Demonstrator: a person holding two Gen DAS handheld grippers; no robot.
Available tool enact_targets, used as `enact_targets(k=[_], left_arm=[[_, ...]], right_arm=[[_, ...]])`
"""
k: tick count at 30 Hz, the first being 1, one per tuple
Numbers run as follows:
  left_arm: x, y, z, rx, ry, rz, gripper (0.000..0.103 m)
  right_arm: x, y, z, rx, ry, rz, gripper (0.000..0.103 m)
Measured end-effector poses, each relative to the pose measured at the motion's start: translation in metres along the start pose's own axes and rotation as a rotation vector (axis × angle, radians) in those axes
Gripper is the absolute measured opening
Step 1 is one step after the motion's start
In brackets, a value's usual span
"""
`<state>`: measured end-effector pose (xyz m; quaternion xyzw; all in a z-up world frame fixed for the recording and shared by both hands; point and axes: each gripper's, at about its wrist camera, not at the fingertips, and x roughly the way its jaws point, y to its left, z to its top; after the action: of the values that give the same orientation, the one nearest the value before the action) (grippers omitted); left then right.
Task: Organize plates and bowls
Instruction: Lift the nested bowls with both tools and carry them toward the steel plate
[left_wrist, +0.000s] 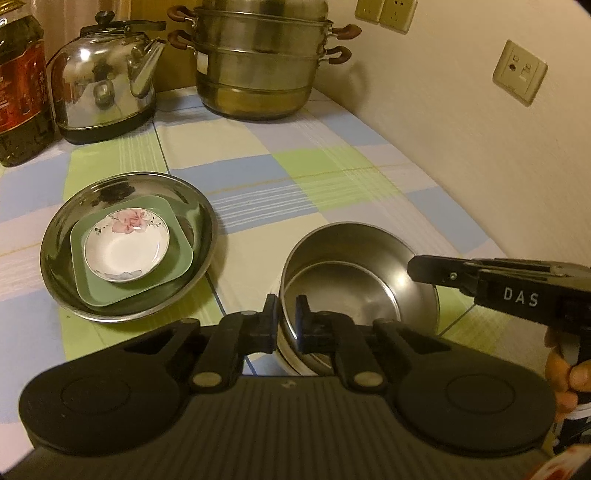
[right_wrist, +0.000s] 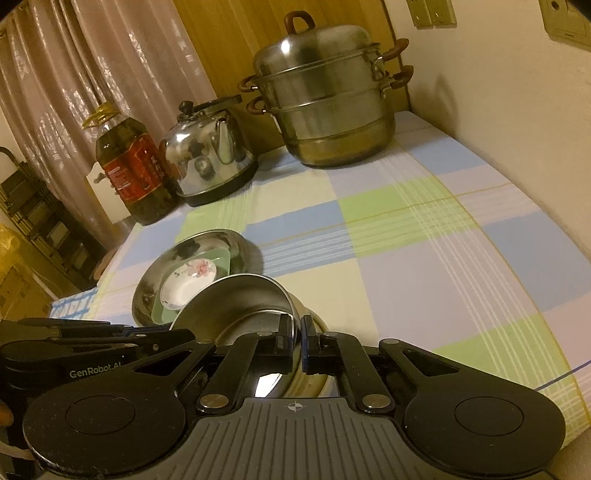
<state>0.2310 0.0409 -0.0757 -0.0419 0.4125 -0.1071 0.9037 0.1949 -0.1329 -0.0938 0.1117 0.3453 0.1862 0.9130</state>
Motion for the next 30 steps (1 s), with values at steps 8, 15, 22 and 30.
enact_targets(k=[8, 15, 22, 30], left_arm=[[0.004, -0.002, -0.002, 0.015, 0.019, 0.015, 0.007], [0.002, 0.004, 0.002, -0.034, 0.035, 0.003, 0.009], [0.011, 0.010, 0.002, -0.078, 0.077, -0.021, 0.012], [0.014, 0.008, 0.008, -0.068, 0.081, -0.026, 0.013]], right_arm=[[-0.004, 0.004, 0.000, -0.034, 0.002, -0.001, 0.005], [0.002, -0.004, 0.009, 0.027, 0.034, 0.010, 0.014], [0.015, -0.018, 0.007, 0.134, 0.075, 0.034, 0.020], [0.022, -0.028, 0.012, 0.244, 0.127, 0.005, 0.016]])
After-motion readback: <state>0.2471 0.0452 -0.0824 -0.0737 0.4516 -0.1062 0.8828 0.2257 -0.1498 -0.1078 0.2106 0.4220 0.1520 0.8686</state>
